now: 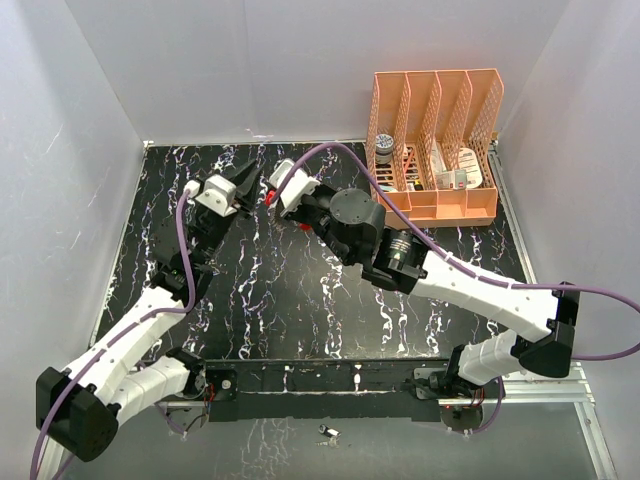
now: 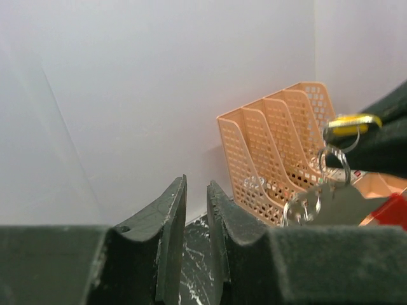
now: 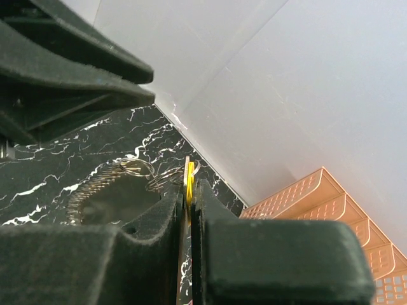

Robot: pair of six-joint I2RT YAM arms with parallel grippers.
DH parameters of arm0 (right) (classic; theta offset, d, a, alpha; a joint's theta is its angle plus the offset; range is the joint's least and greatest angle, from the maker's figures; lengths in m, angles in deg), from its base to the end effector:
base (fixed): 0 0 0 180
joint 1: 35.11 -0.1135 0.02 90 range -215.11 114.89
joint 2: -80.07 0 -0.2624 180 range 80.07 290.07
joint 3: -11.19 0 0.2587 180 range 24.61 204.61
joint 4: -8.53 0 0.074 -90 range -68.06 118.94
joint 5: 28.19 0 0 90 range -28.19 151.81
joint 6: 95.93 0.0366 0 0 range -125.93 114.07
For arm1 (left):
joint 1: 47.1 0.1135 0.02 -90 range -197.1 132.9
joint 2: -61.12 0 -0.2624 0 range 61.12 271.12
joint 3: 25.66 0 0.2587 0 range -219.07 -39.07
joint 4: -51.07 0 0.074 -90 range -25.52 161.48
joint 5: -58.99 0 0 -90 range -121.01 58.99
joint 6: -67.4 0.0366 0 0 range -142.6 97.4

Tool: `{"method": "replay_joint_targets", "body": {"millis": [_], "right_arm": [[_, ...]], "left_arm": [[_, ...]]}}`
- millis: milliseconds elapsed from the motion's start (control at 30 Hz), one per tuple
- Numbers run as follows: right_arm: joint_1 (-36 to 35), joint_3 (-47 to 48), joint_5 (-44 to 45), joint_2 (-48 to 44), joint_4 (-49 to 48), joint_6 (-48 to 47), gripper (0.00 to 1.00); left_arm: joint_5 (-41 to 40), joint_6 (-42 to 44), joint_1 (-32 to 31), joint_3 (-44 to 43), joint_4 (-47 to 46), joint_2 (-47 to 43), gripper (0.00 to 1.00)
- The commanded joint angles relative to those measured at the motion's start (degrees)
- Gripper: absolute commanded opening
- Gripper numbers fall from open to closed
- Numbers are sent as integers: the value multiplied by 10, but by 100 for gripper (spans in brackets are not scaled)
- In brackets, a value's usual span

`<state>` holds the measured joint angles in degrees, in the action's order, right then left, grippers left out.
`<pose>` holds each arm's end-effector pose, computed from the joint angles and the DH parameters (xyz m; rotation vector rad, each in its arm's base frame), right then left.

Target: Remove the keys from the keyring

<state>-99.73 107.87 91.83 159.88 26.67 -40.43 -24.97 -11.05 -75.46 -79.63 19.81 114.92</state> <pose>0.1566 0.2874 0.4445 -0.9089 1.3046 -0.0074 0.1899 -0.1069 0.3836 0.4409 0.9315 -0.3210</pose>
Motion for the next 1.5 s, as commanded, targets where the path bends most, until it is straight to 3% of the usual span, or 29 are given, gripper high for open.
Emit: {"method": "replay_joint_targets", "body": {"millis": [0,167,467,800,1467], "right_arm": [[-2,-5,-2,-29,-51,2,0],[-2,-13,-2,-31,-58,2,0],[-2,-21,-5,-38,-66,6,0],[-2,-28,-6,-43,-71,7,0],[-2,-28,-15,-42,-70,15,0]], "left_arm": [[29,-9,-2,-48,-39,6,18],[41,-24,-2,-61,-38,1,19],[178,-77,-2,-36,-40,-15,23],[193,-65,-2,-4,-18,-38,24],[219,-94,-2,-13,-95,24,23]]}}
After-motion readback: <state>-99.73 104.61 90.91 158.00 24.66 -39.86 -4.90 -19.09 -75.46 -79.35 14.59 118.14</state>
